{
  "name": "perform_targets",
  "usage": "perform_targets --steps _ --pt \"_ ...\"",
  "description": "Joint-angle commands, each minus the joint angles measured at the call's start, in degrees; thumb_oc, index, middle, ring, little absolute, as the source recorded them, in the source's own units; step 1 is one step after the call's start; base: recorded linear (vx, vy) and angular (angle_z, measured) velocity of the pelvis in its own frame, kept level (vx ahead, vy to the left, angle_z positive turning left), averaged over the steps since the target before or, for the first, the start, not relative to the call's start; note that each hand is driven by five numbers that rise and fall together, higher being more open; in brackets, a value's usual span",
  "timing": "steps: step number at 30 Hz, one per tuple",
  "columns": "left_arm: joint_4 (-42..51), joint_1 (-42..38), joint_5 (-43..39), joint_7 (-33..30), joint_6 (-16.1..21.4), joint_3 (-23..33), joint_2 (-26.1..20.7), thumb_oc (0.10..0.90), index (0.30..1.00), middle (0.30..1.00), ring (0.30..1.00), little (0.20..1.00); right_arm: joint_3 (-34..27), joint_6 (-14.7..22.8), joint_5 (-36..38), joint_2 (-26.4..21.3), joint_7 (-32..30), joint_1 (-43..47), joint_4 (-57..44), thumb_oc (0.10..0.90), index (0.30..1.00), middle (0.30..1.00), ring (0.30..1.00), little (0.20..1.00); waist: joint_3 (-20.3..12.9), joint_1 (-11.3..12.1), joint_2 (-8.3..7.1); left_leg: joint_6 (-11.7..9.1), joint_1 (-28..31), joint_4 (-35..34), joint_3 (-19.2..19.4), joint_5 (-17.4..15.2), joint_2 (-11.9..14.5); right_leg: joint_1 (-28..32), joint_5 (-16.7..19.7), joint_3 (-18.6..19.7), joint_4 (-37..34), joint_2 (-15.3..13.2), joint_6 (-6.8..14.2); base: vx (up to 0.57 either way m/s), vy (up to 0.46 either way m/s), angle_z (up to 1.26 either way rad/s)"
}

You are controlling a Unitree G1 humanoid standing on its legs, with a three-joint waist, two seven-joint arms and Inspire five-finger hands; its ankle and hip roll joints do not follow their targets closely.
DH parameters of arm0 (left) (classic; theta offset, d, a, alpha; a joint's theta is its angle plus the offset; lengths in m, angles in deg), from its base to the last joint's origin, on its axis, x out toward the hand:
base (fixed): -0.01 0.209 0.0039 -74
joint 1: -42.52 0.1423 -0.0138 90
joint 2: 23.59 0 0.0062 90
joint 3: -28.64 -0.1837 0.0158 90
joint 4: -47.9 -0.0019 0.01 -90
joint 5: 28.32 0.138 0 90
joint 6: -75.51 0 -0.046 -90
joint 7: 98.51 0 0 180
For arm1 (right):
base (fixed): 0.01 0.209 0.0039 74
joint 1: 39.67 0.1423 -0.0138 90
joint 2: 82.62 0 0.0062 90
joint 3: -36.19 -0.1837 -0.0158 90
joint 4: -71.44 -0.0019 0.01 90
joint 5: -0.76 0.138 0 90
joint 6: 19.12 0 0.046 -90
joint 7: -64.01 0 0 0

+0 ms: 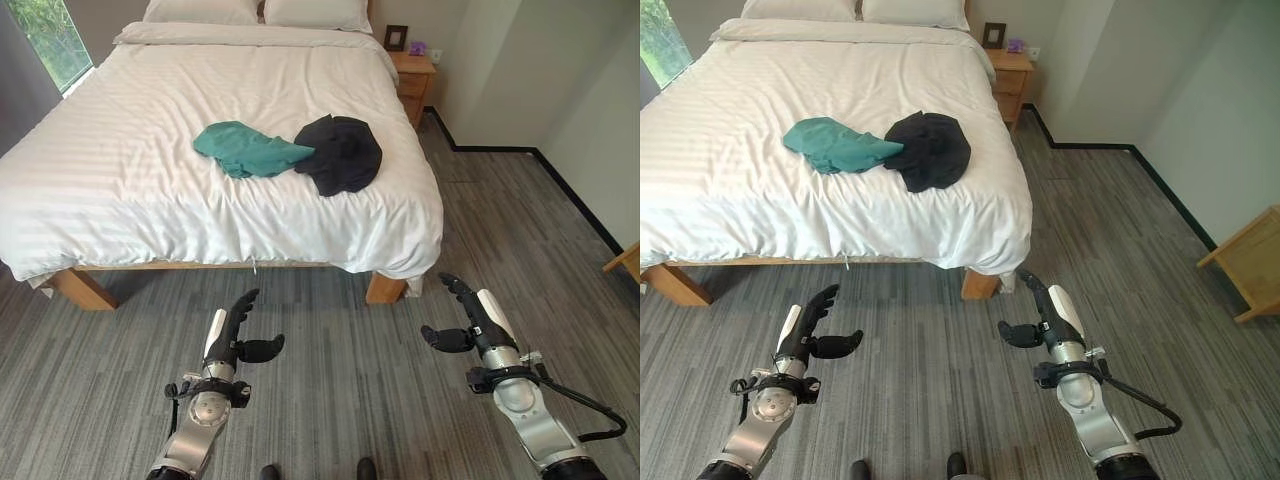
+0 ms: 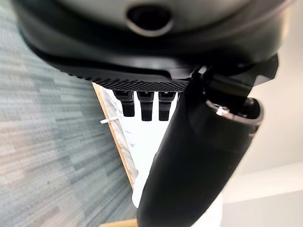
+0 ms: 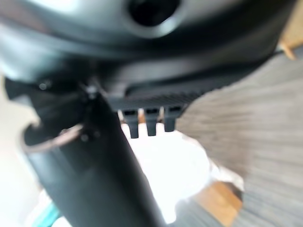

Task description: Pick up bed clothes into laundry basket.

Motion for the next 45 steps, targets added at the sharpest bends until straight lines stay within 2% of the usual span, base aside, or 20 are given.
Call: perform_targets --steps 1,7,11,14,16,17,20,21,26,29,30,31,32,33,34,36,39,41,43,45 --pt "5.91 -1.83 2.27 -0.42 4.07 3.19 -2.88 0.800 0.900 0.900 0.900 0.900 -3.04 4.22 -1.24 -1.14 -0.59 2.03 -4.82 0.800 0.900 0.900 0.900 0.900 -3.80 1.34 -0.01 -2.67 1.04 0.41 1.50 -6.43 1.12 0.63 -4.28 -1.47 0.36 -3.08 4.57 0.01 -0.003 0.09" --pt "7.15 0.05 3.82 -1.11 2.96 5.15 -3.88 0.800 0.900 0.900 0.900 0.900 -1.81 3.31 -2.46 -0.38 -0.29 1.10 -2.71 0.800 0.900 0.900 0.900 0.900 -2.33 1.95 -0.27 -1.44 1.42 0.41 1.21 -6.94 0.68 0.08 -4.41 -1.07 1.88 -3.31 4.61 0.02 0.010 0.08" --pt "7.95 -0.12 4.93 -2.76 1.75 7.08 -5.36 0.800 0.900 0.900 0.900 0.900 -1.94 1.95 -4.25 0.51 -0.86 0.03 -1.19 0.800 0.900 0.900 0.900 0.900 0.98 1.96 -0.46 0.31 2.24 0.41 0.66 -8.15 -0.34 -7.94 -3.94 0.01 19.49 -3.30 7.32 -0.04 0.052 -0.01" --pt "6.64 -1.86 5.67 -4.33 0.94 7.26 -5.59 0.800 0.900 0.900 0.900 0.900 -1.62 1.26 -5.15 0.95 -1.33 0.45 -1.28 0.800 0.900 0.900 0.900 0.900 3.56 0.79 0.93 0.50 3.28 0.41 -0.35 -8.42 0.37 -14.82 -1.60 2.22 29.67 -1.76 8.27 0.05 0.058 -0.04" --pt "6.87 -2.60 5.82 -4.49 1.07 7.58 -5.70 0.800 0.900 0.900 0.900 0.900 -1.66 1.29 -5.44 0.99 -1.37 0.88 -1.96 0.800 0.900 0.900 0.900 0.900 4.29 0.12 1.27 -0.34 4.34 0.41 -0.77 -9.68 0.39 -16.57 -5.31 0.76 24.85 -1.95 6.42 0.31 -0.082 -0.08" --pt "7.49 -2.36 6.03 -4.11 1.38 7.50 -5.83 0.800 0.900 0.900 0.900 0.900 -1.80 1.23 -5.57 0.84 -1.31 0.68 -2.39 0.800 0.900 0.900 0.900 0.900 4.94 -0.80 0.65 -1.37 5.31 0.41 -1.32 -10.76 -0.34 -17.87 -4.72 0.50 14.72 -3.14 5.67 0.34 -0.127 -0.03" --pt "6.77 -2.74 6.15 -3.85 1.55 7.23 -5.76 0.800 0.900 0.900 0.900 0.900 -1.73 0.81 -5.49 1.05 -1.22 0.24 -1.83 0.800 0.900 0.900 0.900 0.900 5.26 -2.65 1.38 -2.67 6.89 0.41 -3.24 -12.90 0.85 -19.01 -0.75 0.14 2.47 -3.74 6.88 0.39 -0.203 0.25" --pt "5.55 -3.20 6.20 -3.51 1.63 6.78 -5.23 0.800 0.900 0.900 0.900 0.900 -1.70 0.51 -5.86 0.97 -0.94 -0.40 -1.46 0.800 0.900 0.900 0.900 0.900 5.60 -3.67 1.84 -3.83 8.38 0.41 -3.90 -14.02 2.10 -23.21 0.70 0.15 0.71 -4.84 8.22 0.37 -0.246 0.44" --pt "4.95 -2.34 6.39 -2.30 2.43 5.30 -3.94 0.800 0.900 0.900 0.900 0.900 -2.04 1.17 -5.70 1.36 0.26 -4.23 -1.60 0.800 0.900 0.900 0.900 0.900 3.79 -5.71 1.74 -5.51 11.00 0.41 -5.16 -15.86 3.98 -22.60 3.08 2.35 0.99 -4.79 7.54 0.36 -0.314 0.59" --pt "4.97 -0.18 6.44 -1.07 2.61 4.31 -3.06 0.800 0.900 0.900 0.900 0.900 -2.16 1.84 -5.34 0.61 0.81 -5.24 -0.95 0.800 0.900 0.900 0.900 0.900 2.72 -6.73 3.23 -6.79 12.13 0.41 -4.88 -12.01 7.58 -21.46 3.29 3.17 1.84 -3.00 6.45 0.27 -0.253 0.01" --pt "4.42 -0.07 5.53 -0.84 2.62 3.80 -2.24 0.800 0.900 0.900 0.900 0.900 -1.84 2.39 -4.73 -0.06 0.87 -4.94 -0.06 0.800 0.900 0.900 0.900 0.900 3.05 -6.72 4.15 -7.38 9.51 6.20 -5.08 -6.47 9.50 -19.95 3.00 3.47 2.06 -1.96 5.11 0.16 -0.393 0.05" --pt "5.28 -0.50 5.01 0.54 1.96 2.56 -2.07 0.800 0.900 0.900 0.900 0.900 -2.75 2.15 -4.36 -1.37 0.78 -4.53 -0.31 0.800 0.900 0.900 0.900 0.900 5.21 -5.59 3.38 -6.71 0.71 24.00 -6.65 0.47 9.60 -15.97 1.14 2.75 2.43 -2.16 1.93 0.20 -0.541 0.11" --pt "5.82 -0.63 4.71 0.84 2.07 2.17 -1.93 0.800 0.900 0.900 0.900 0.900 -3.43 2.23 -4.08 -2.17 0.35 -4.68 -0.61 0.800 0.900 0.900 0.900 0.900 5.88 -5.28 2.19 -6.38 -2.99 32.24 -6.91 1.45 8.78 -14.15 0.44 2.41 2.42 -2.67 0.51 0.09 -0.418 0.29" --pt "5.83 -0.70 4.70 0.85 2.06 2.18 -1.98 0.800 0.900 0.900 0.900 0.900 -3.48 2.23 -4.07 -2.13 0.37 -4.66 -0.64 0.800 0.900 0.900 0.900 0.900 5.70 -5.53 1.96 -6.35 -3.65 32.48 -7.24 1.73 8.47 -14.51 0.66 2.25 2.47 -2.99 0.49 0.17 -0.433 0.36" --pt "6.19 -1.69 4.47 0.44 2.30 1.28 -1.79 0.800 0.900 0.900 0.900 0.900 -4.24 1.81 -3.81 -4.06 -0.64 -3.34 -0.79 0.800 0.900 0.900 0.900 0.900 7.00 -4.14 -0.58 -5.38 -9.37 47.22 -6.39 -2.54 3.94 -11.40 -0.64 3.01 2.53 -3.90 -1.57 0.18 -0.358 0.30" --pt "6.33 -1.49 4.12 0.91 2.36 1.20 -1.71 0.800 0.900 0.900 0.900 0.900 -4.72 1.14 -4.19 -4.86 -0.82 -2.23 -1.03 0.800 0.900 0.900 0.900 0.900 6.95 -3.20 -1.84 -4.80 -15.04 52.78 -2.92 -7.04 0.52 -9.36 -1.92 3.59 2.53 -4.08 -2.06 0.28 -0.324 -0.09" --pt "6.27 -1.13 4.29 1.11 2.54 1.49 -1.66 0.800 0.900 0.900 0.900 0.900 -5.55 0.67 -4.28 -4.86 -0.62 -2.09 -1.62 0.800 0.900 0.900 0.900 0.900 6.44 -2.08 -1.47 -4.65 -18.33 43.97 2.21 -7.58 -0.11 -5.82 -4.20 3.91 2.10 -3.61 -1.93 0.36 -0.080 -0.08" --pt "6.08 -0.43 4.51 1.01 2.39 1.61 -1.41 0.800 0.900 0.900 0.900 0.900 -5.33 0.62 -4.56 -4.53 -0.85 -1.85 -1.07 0.800 0.900 0.900 0.900 0.900 6.00 -1.05 0.26 -3.50 -17.83 29.44 4.60 -6.12 0.05 -3.06 -6.36 4.02 1.72 -2.26 -1.30 0.38 0.087 0.05" --pt "5.61 0.56 4.44 1.20 1.62 2.21 -0.70 0.800 0.900 0.900 0.900 0.900 -5.16 0.50 -5.41 -4.04 -1.09 -1.88 -0.34 0.800 0.900 0.900 0.900 0.900 4.77 0.54 2.89 -3.91 -17.62 10.45 6.43 0.09 1.07 1.85 -9.70 3.96 0.96 0.03 -0.23 0.59 0.143 0.00" --pt "5.56 0.62 4.41 1.28 1.43 1.96 -0.48 0.800 0.900 0.900 0.900 0.900 -5.35 0.45 -5.42 -3.92 -1.39 -2.13 -0.43 0.800 0.900 0.900 0.900 0.900 4.54 1.01 2.88 -3.93 -16.77 4.38 6.84 2.18 1.04 4.13 -10.90 3.68 0.66 -0.50 0.13 0.44 0.064 -0.08"
